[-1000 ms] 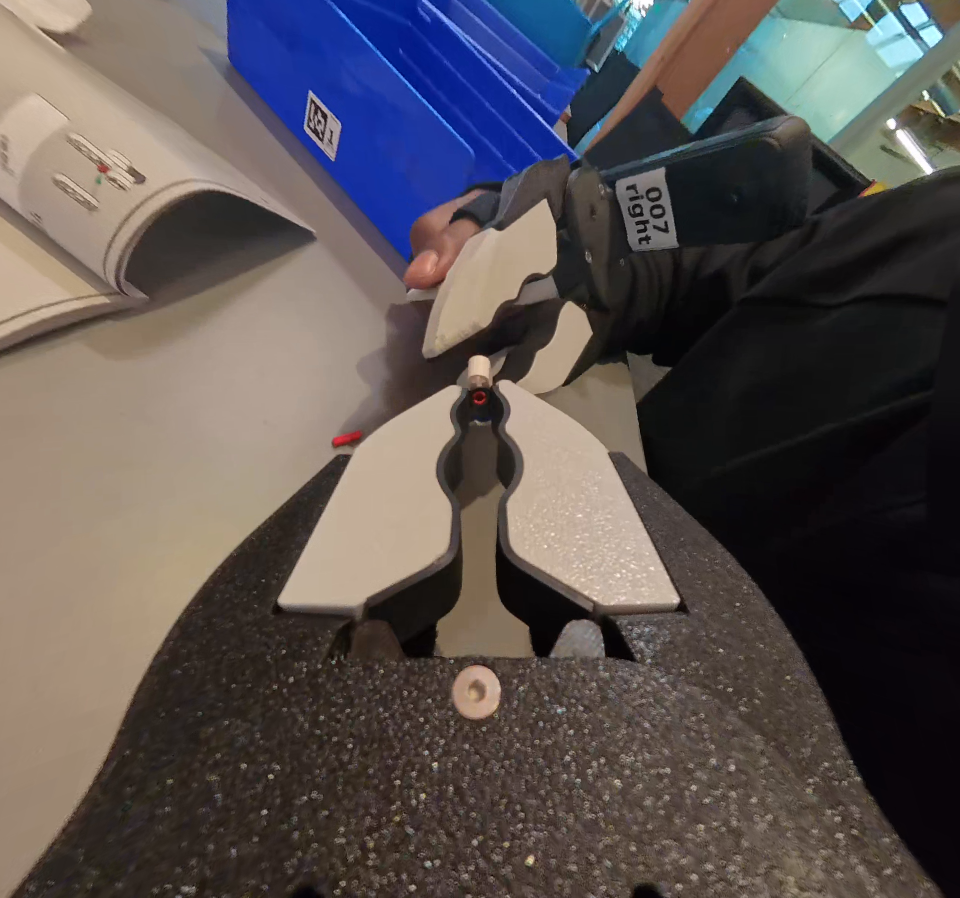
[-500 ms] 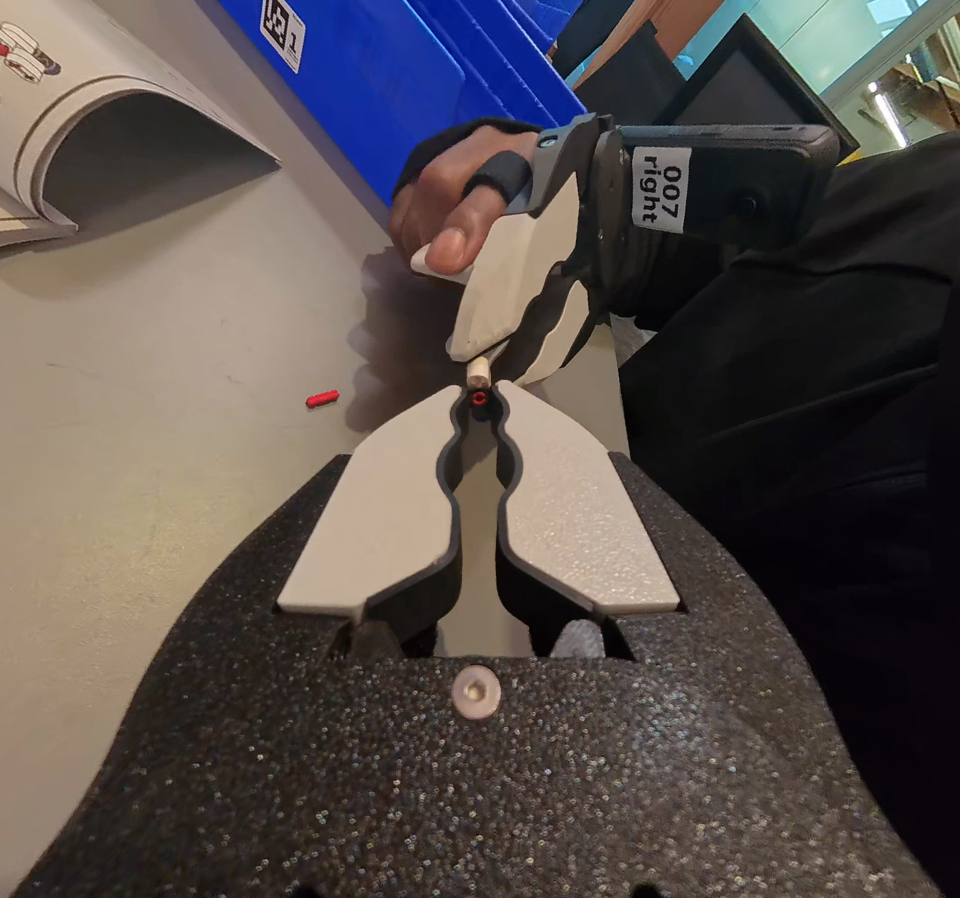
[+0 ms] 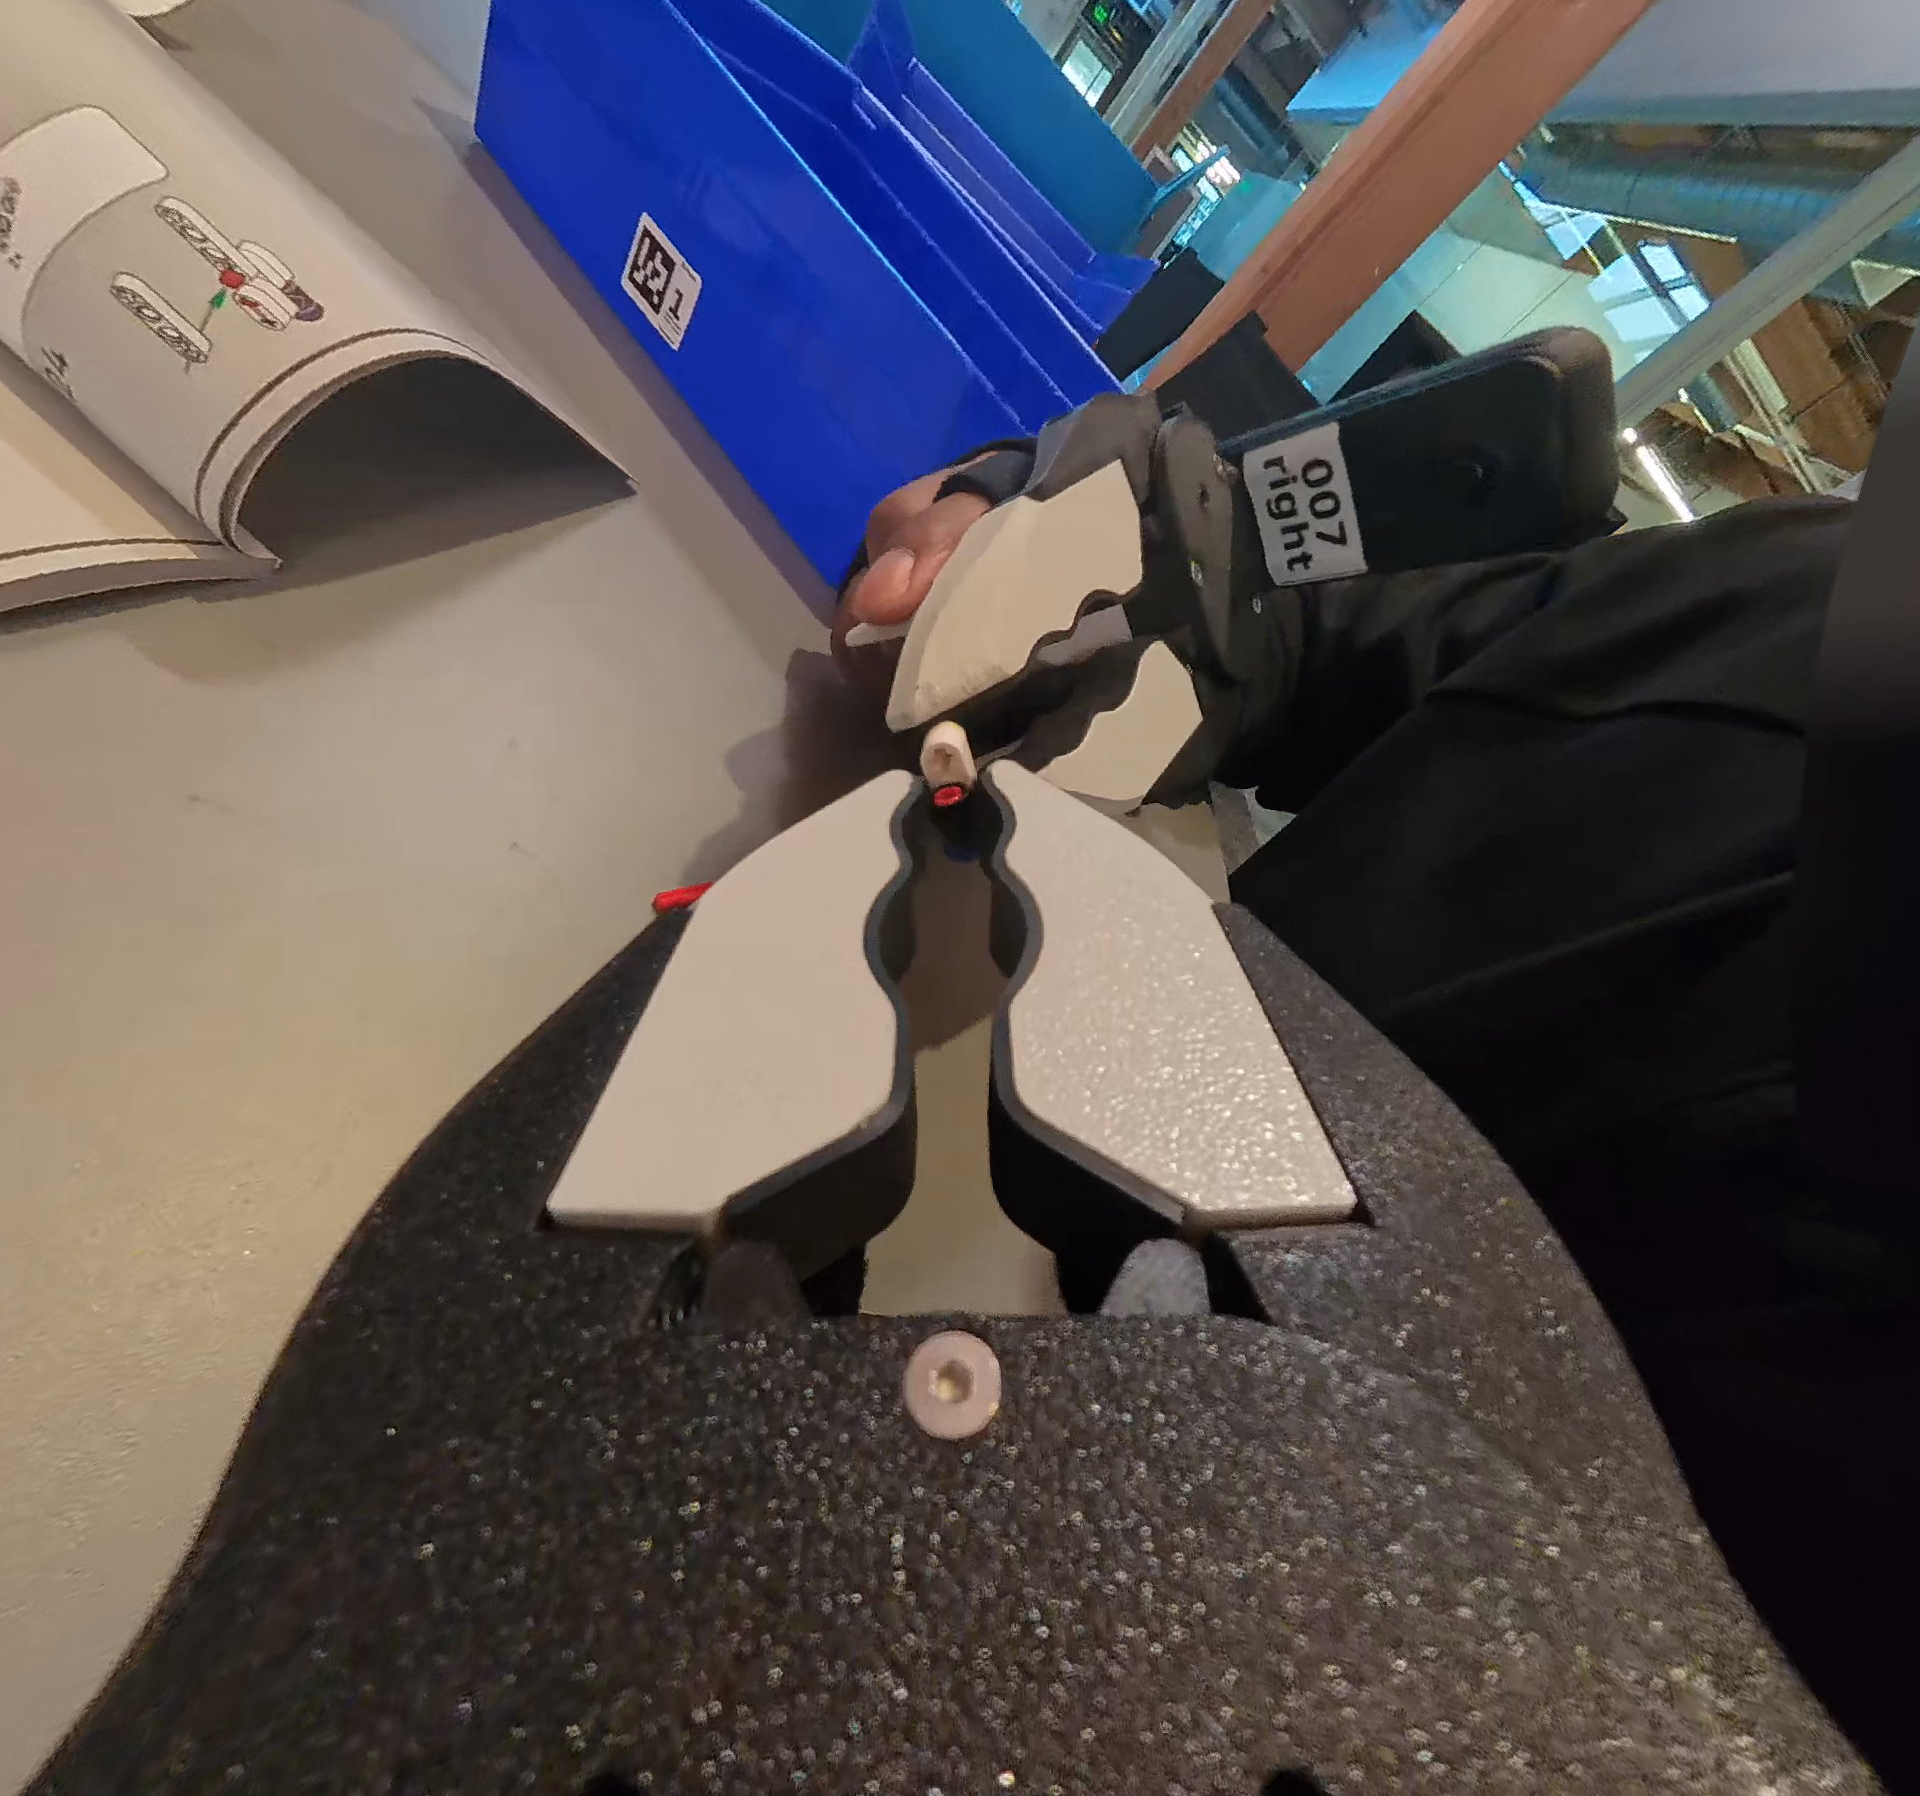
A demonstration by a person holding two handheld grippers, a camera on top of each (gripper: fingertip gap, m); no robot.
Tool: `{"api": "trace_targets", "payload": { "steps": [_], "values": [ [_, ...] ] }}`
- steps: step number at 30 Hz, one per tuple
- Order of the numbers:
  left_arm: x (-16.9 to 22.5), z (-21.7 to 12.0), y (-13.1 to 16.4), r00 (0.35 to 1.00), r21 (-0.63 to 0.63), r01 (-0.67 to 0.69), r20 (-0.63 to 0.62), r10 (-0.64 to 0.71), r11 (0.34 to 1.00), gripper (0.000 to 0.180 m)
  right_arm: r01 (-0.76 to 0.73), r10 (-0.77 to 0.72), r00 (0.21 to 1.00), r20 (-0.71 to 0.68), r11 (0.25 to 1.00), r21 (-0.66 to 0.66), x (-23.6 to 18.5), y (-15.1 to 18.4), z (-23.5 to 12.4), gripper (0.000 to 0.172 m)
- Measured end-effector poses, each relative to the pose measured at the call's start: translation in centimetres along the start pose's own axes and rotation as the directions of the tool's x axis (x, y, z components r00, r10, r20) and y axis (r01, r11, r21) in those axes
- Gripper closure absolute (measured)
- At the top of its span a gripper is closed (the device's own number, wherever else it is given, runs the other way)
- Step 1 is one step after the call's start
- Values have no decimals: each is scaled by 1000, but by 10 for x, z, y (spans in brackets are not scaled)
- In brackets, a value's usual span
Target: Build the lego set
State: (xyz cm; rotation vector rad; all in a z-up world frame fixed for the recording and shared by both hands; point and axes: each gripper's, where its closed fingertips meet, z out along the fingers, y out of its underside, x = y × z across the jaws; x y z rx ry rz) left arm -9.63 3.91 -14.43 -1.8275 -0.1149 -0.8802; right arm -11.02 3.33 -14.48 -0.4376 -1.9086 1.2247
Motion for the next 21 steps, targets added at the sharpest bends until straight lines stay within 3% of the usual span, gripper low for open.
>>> {"api": "trace_targets", "payload": {
  "steps": [6, 9, 11, 13, 21],
  "values": [
    [-8, -3, -8, 992, 46, -83, 99, 78, 996, 173, -54, 52, 998, -24, 994, -96, 2, 11, 2, 156],
    [-13, -7, -15, 980, 81, -130, 164, 115, 988, 173, -110, 99, 994, -54, 951, -290, 2, 40, 4, 152],
    [-16, -7, -14, 971, 73, -153, 199, 136, 985, 173, -138, 103, 989, -102, 882, -450, 1, 65, 3, 152],
    [-18, -5, -12, 963, 56, -169, 220, 153, 984, 173, -191, 154, 981, -114, 828, -527, -6, 79, 1, 150],
    [-20, -3, -8, 955, 29, -188, 240, 176, 982, 173, -423, 446, 889, -99, 721, -548, -19, 87, -1, 150]
  ]
}}
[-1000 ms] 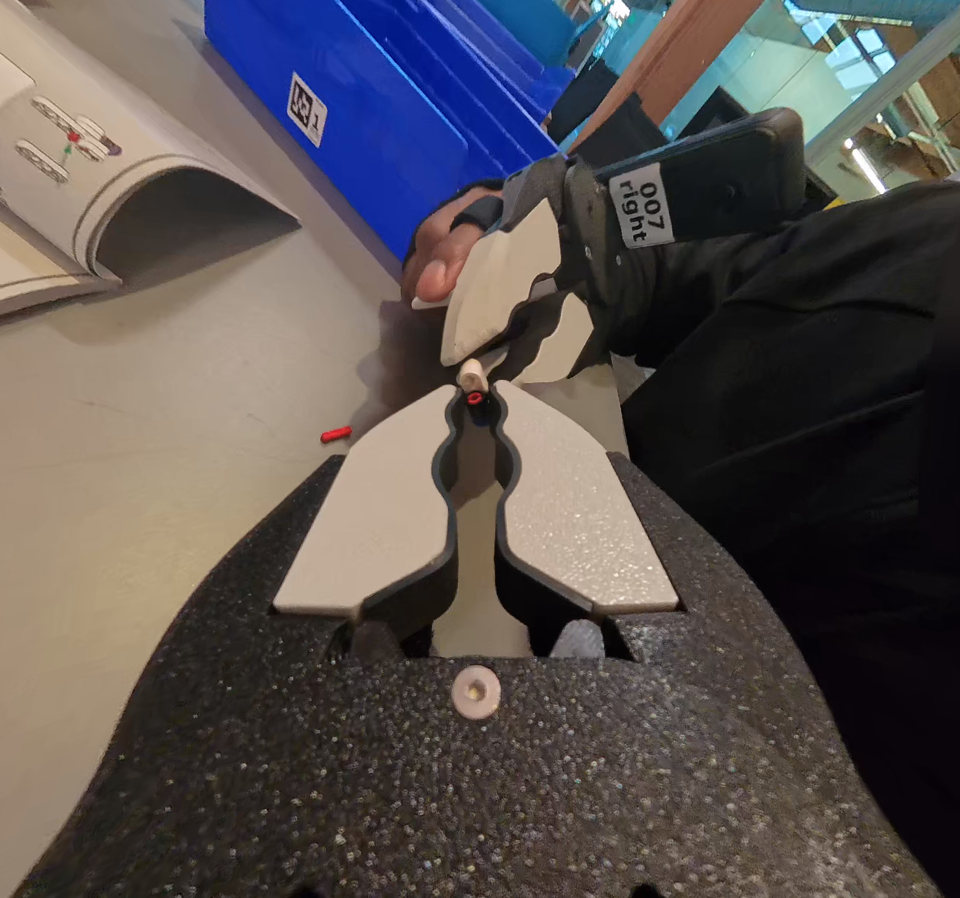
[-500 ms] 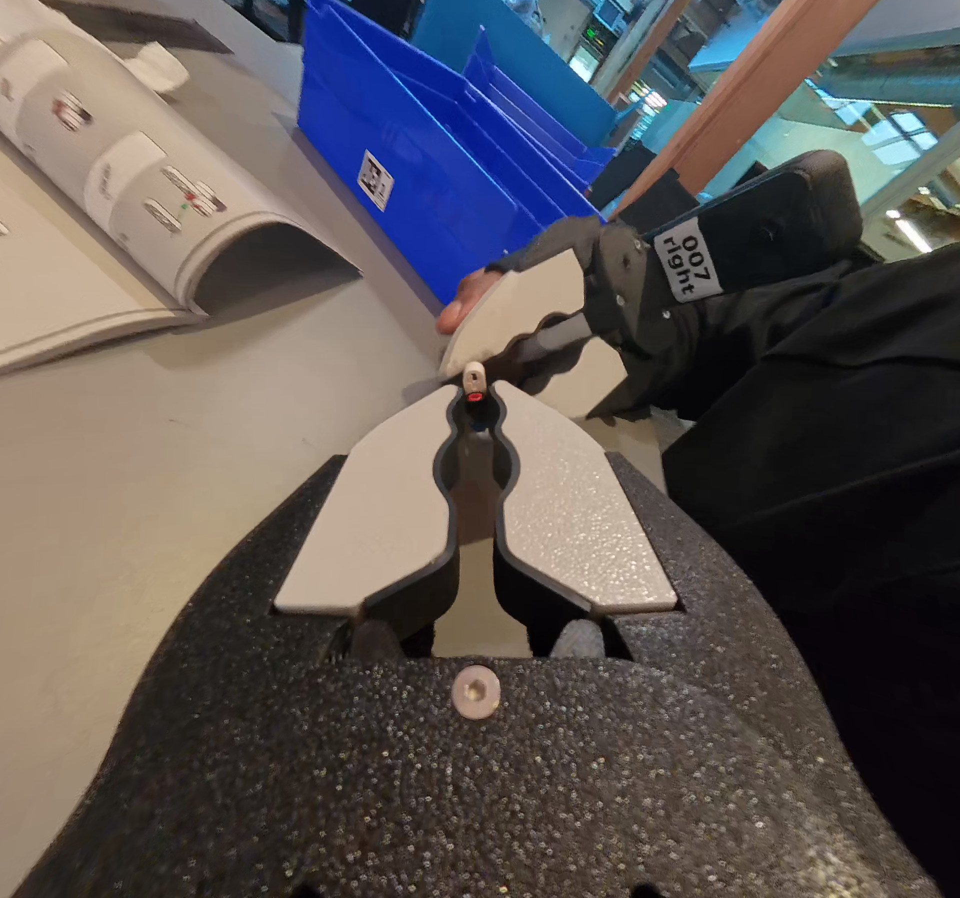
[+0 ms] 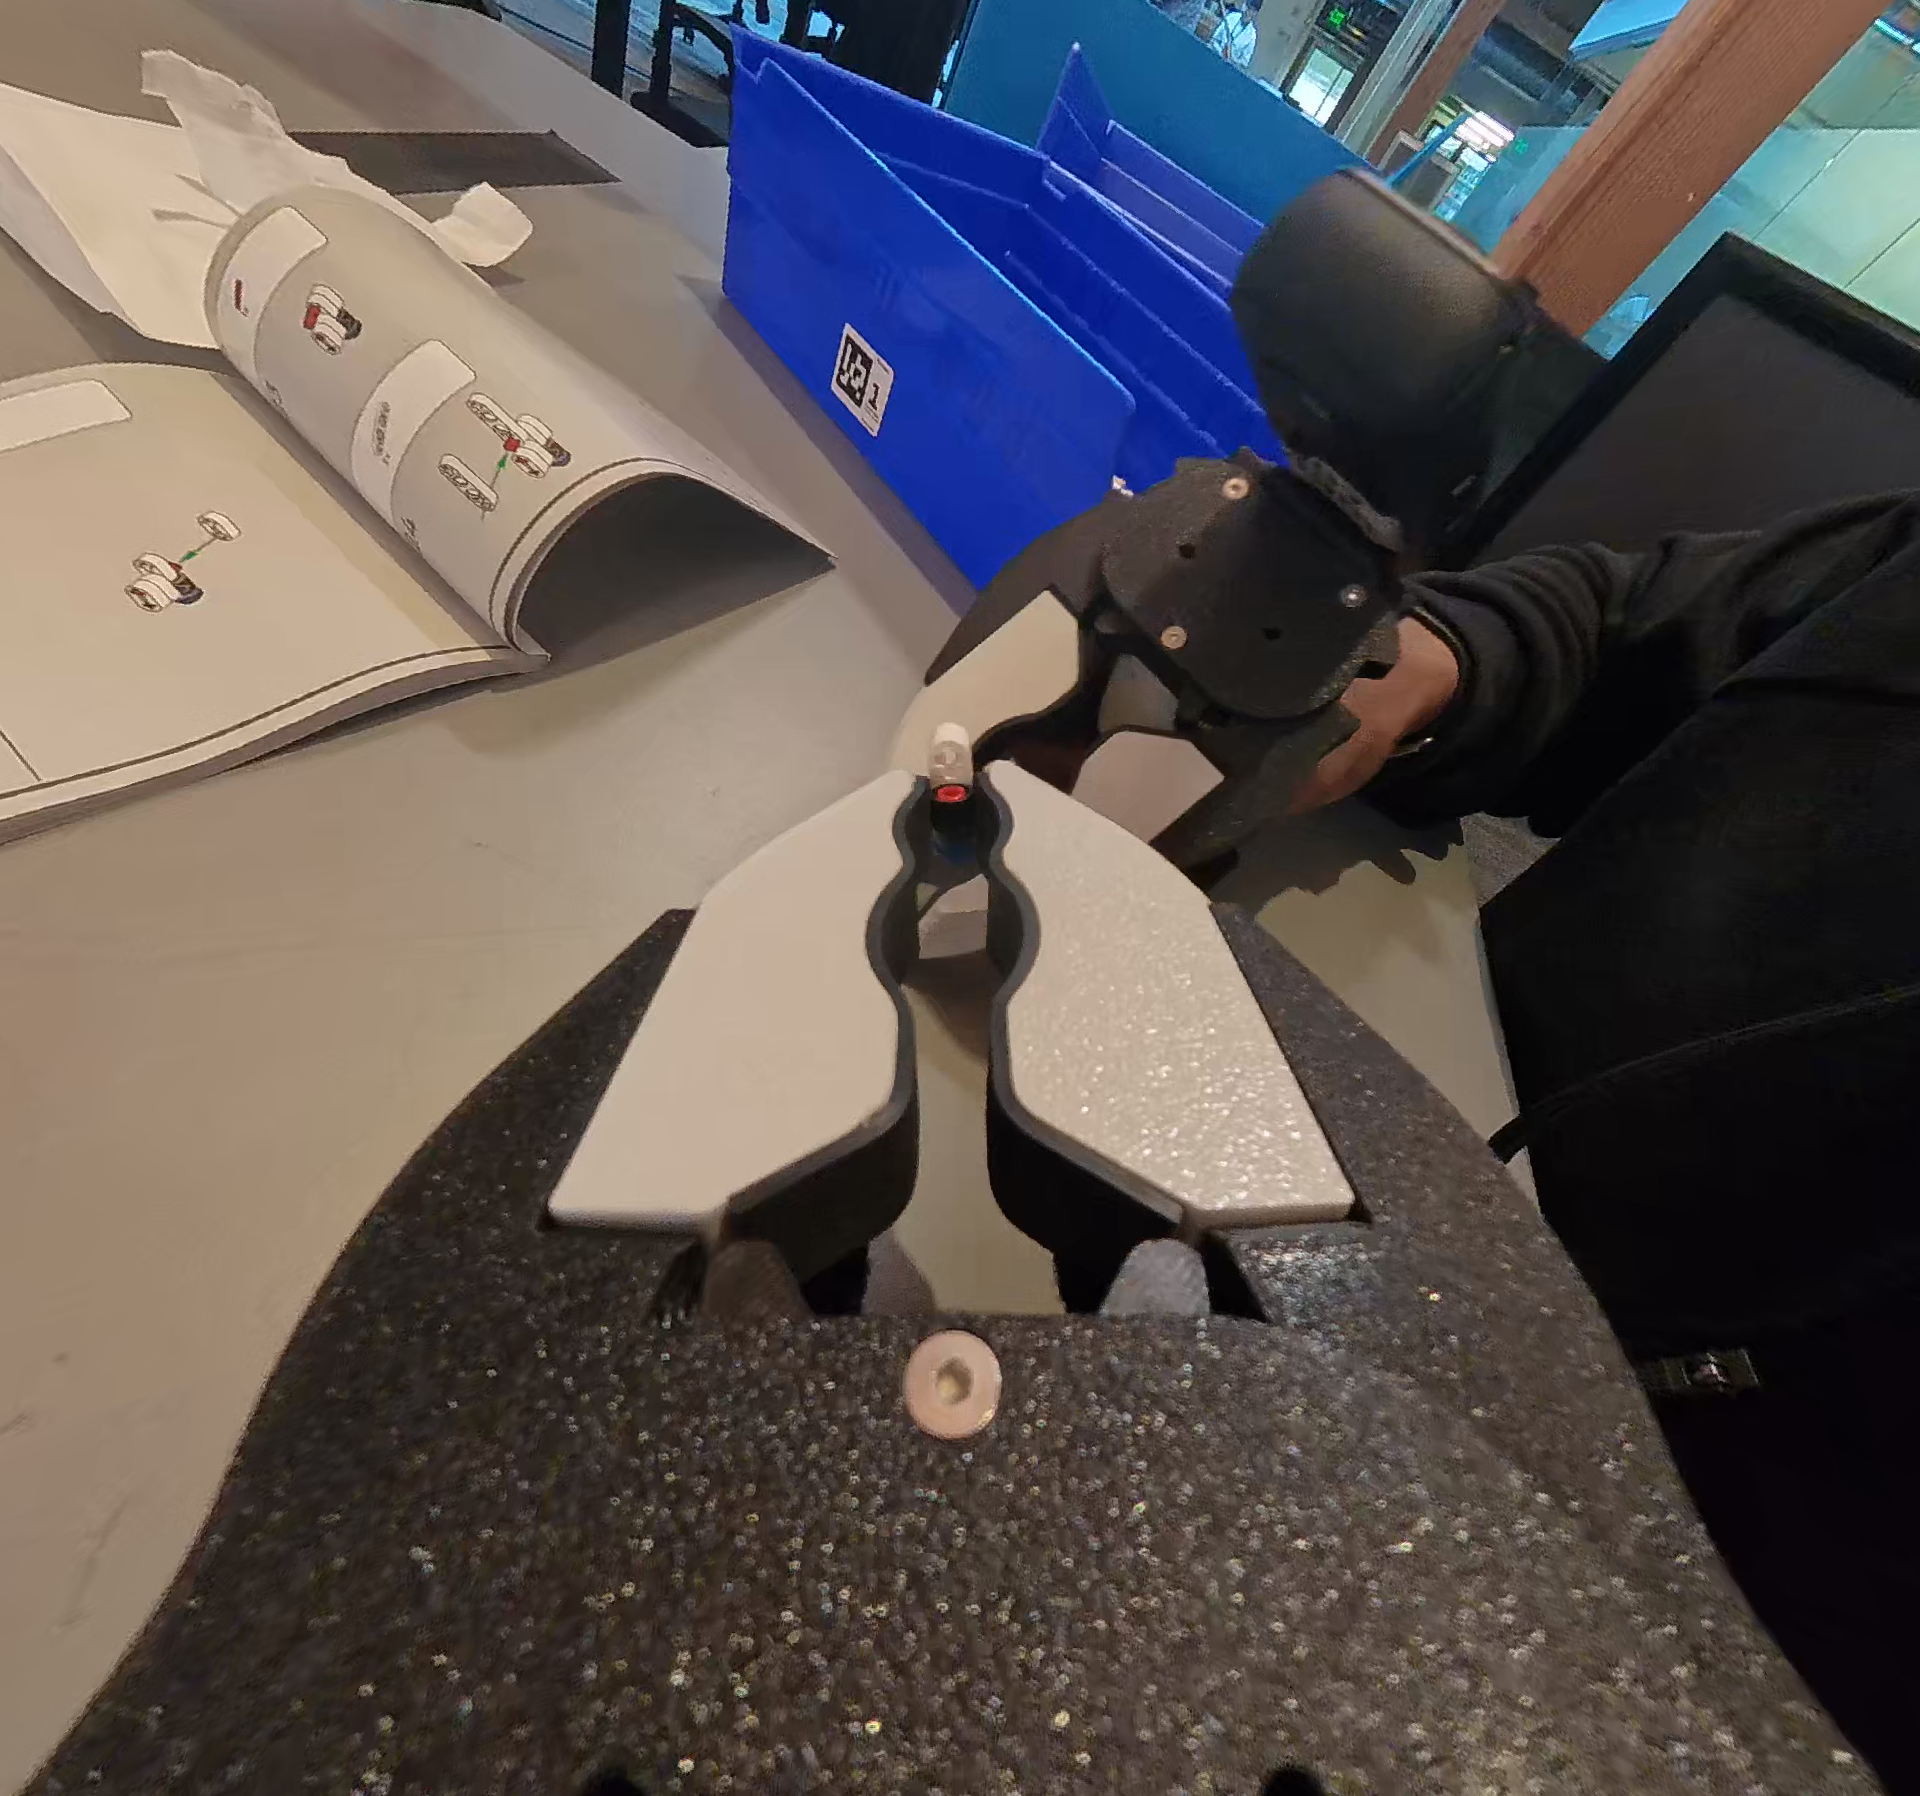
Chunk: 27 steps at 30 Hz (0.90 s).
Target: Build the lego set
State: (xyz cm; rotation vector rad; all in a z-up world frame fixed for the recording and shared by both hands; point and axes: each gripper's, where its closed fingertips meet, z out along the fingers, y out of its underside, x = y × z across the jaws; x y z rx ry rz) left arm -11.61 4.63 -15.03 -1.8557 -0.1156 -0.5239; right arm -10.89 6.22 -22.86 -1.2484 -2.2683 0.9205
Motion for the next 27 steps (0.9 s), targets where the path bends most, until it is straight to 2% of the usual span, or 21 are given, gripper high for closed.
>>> {"api": "trace_targets", "payload": {
  "steps": [6, 8, 9, 13, 18, 20, 23, 27],
  "values": [
    [-1, 4, 5, 1000, -25, -10, 16, 10, 1000, 173, -25, 25, 1000, -2, 999, -31, 2, -1, 8, 150],
    [-1, 4, 6, 1000, -27, -18, 24, 18, 999, 173, -16, 16, 1000, -7, 999, -32, 1, -2, 9, 156],
    [-1, 4, 6, 999, -27, -19, 29, 20, 999, 173, -9, 9, 1000, -4, 999, -33, 0, -2, 9, 167],
    [-6, 4, 9, 998, -42, -19, 59, 21, 999, 173, 41, -41, 999, 21, 999, -29, -2, -1, 7, 168],
    [-10, 7, 24, 994, -139, -65, 74, 76, 988, 173, 123, -128, 991, 32, 985, 117, 0, -15, -5, 168],
    [-9, 8, 29, 992, -174, -81, 77, 96, 981, 173, 171, -175, 985, 1, 963, 209, 4, -25, -12, 169],
    [-1, 9, 28, 1000, -158, -22, 8, 24, 987, 173, 326, -319, 945, -75, 887, 328, 0, -37, -23, 169],
    [6, 7, 23, 995, -118, 55, -73, -64, 992, 173, 536, -475, 843, -251, 778, 327, -3, -42, -29, 168]
  ]
}}
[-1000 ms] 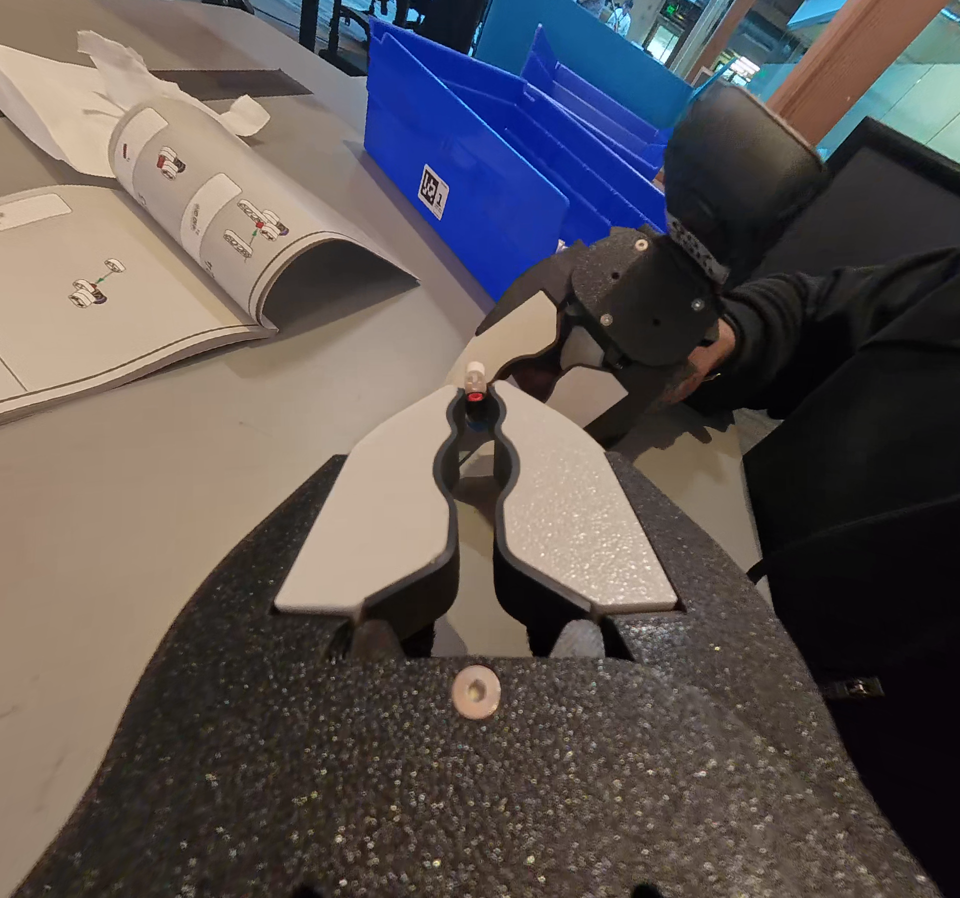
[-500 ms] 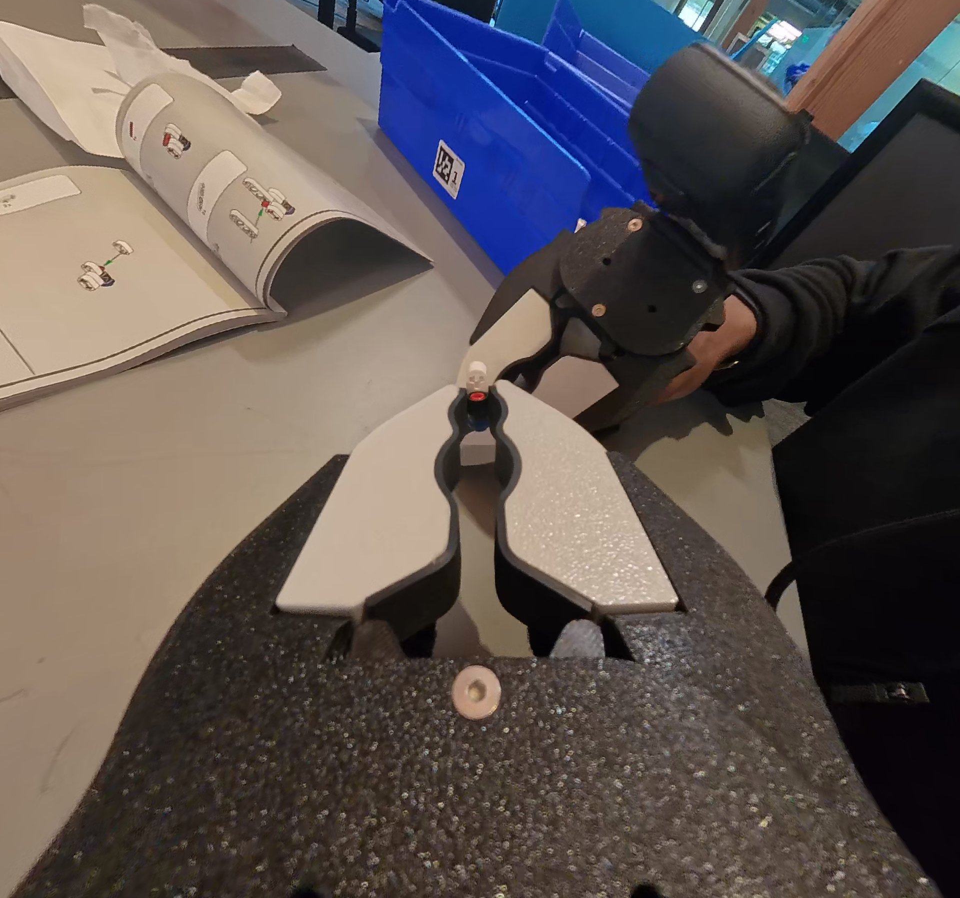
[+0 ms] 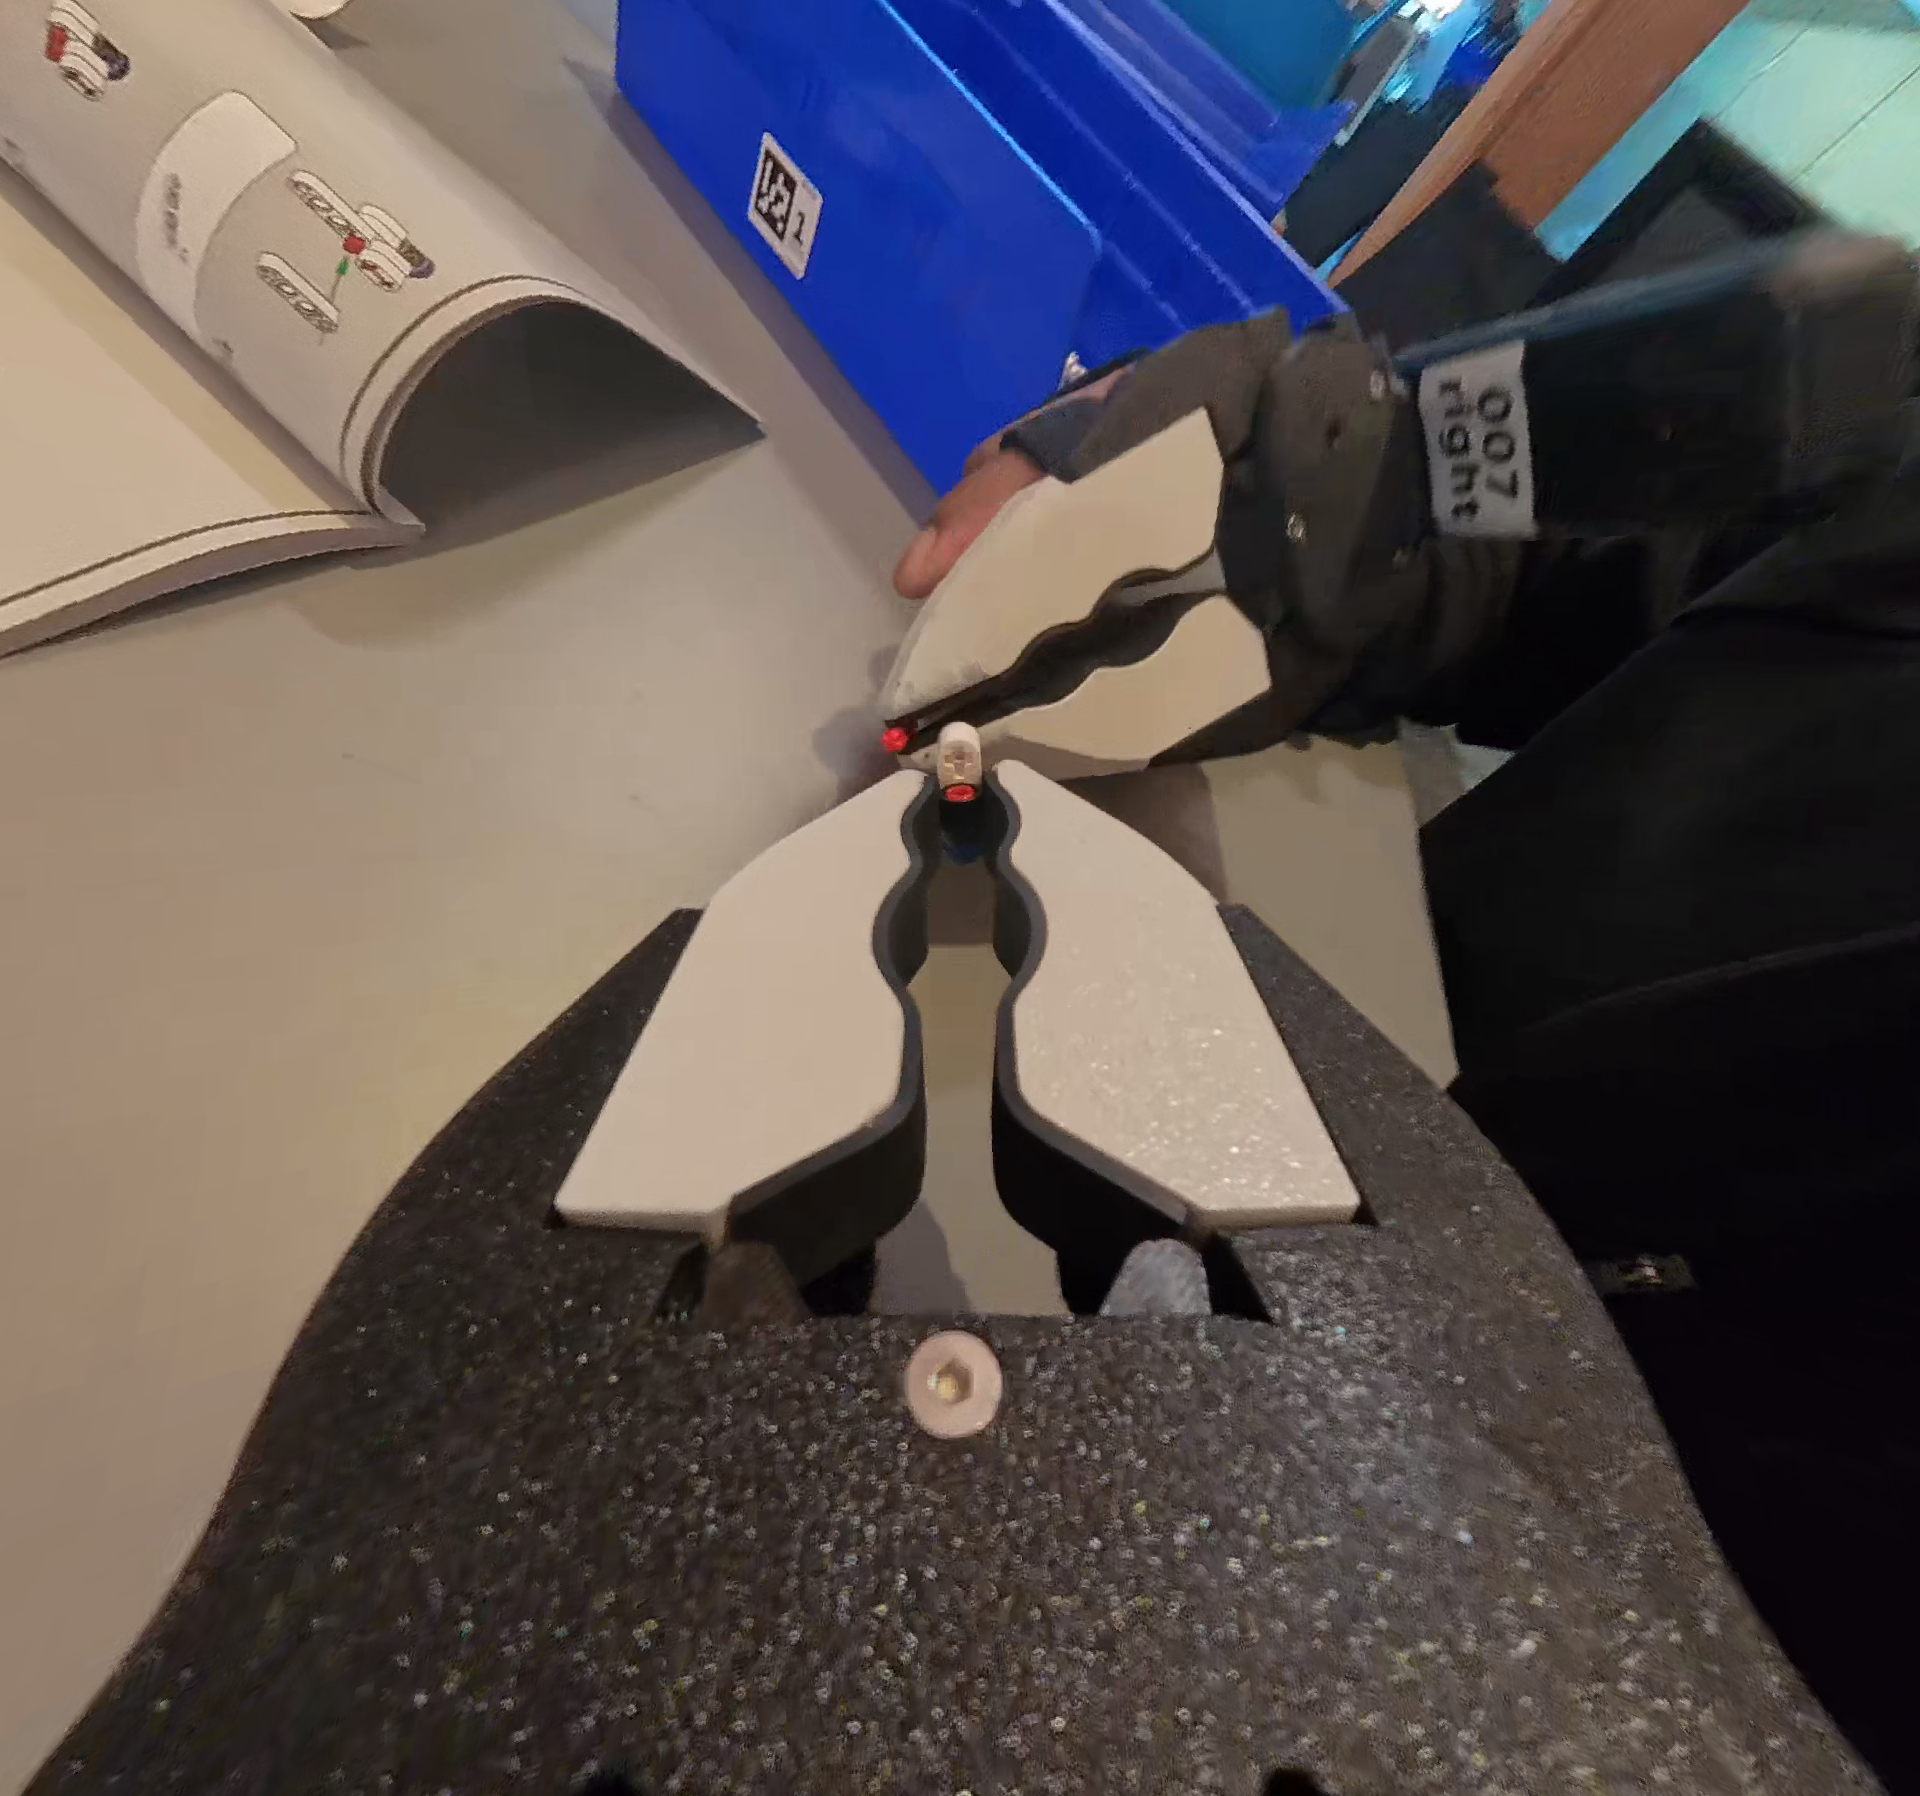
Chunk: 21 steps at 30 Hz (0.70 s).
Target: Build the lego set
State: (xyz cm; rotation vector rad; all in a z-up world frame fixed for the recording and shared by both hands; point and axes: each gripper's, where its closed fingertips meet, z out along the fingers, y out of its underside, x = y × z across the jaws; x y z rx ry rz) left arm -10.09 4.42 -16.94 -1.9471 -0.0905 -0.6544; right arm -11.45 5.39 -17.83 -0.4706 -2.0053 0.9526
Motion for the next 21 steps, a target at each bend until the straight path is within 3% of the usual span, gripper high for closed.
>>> {"api": "trace_targets", "payload": {
  "steps": [6, 21],
  "values": [
    [1, -2, -5, 993, 46, 99, -70, -95, 994, 173, 185, -180, 974, -136, 983, 22, 4, -14, -8, 169],
    [11, -2, -4, 974, 23, 170, -154, -164, 985, 173, 361, -353, 909, -224, 932, -3, -1, -24, -14, 169]
  ]
}}
